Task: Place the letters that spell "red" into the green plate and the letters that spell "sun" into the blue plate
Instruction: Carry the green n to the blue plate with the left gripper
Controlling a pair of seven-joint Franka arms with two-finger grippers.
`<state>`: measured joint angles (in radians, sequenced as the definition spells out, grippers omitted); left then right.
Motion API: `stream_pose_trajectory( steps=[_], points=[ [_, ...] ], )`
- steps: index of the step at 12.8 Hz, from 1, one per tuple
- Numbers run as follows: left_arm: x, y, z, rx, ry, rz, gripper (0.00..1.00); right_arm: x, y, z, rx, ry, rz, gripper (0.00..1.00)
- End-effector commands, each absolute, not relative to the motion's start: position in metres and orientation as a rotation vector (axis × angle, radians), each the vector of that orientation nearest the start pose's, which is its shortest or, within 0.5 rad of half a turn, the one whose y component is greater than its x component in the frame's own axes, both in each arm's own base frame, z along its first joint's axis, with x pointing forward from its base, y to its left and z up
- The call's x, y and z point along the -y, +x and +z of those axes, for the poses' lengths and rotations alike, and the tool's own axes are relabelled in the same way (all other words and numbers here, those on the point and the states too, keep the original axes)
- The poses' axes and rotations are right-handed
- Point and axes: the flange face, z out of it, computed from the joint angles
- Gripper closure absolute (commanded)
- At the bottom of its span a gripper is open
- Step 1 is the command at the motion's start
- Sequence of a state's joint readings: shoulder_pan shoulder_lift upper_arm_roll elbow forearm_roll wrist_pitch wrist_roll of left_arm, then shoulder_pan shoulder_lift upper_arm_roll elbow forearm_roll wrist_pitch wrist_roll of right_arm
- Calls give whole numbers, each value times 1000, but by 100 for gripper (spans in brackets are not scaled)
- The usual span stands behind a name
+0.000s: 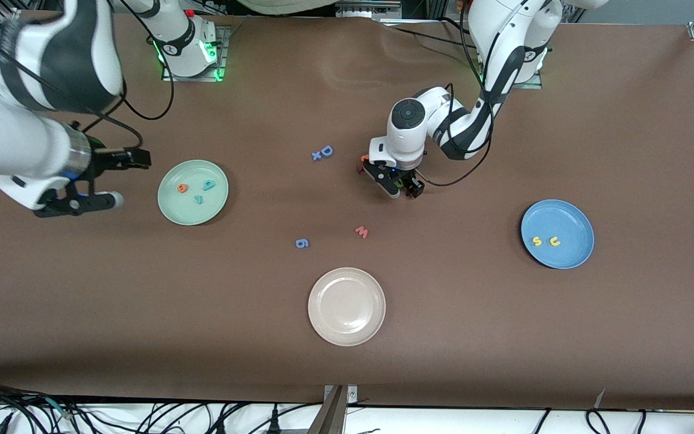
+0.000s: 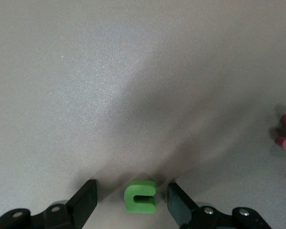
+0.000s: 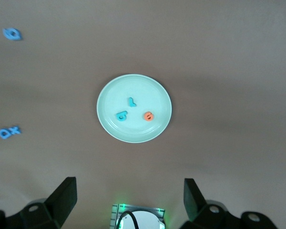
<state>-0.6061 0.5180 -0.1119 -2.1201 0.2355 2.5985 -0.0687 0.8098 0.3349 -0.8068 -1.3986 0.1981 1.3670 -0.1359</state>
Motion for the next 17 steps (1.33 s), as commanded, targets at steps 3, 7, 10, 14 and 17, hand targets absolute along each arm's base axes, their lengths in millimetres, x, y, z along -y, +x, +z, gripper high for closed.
stream_pose_trajectory(
  steps=[3, 7, 10, 14, 17],
  points=[
    [377, 429, 155, -1273, -2784, -6, 61, -78, 582, 566, 346, -3147, 379, 1],
    [360, 450, 170, -1256, -2795, -40, 72, -70, 576, 563, 337, -3138, 285, 1],
    [315, 488, 196, -1258, -2831, -32, 73, -47, 549, 558, 281, -3132, 167, 1],
    [226, 533, 211, -1329, -2889, 23, 73, -23, 551, 555, 235, -3133, 164, 1],
    [143, 559, 229, -1340, -2880, 96, 71, -14, 551, 554, 211, -3134, 167, 1]
  ],
)
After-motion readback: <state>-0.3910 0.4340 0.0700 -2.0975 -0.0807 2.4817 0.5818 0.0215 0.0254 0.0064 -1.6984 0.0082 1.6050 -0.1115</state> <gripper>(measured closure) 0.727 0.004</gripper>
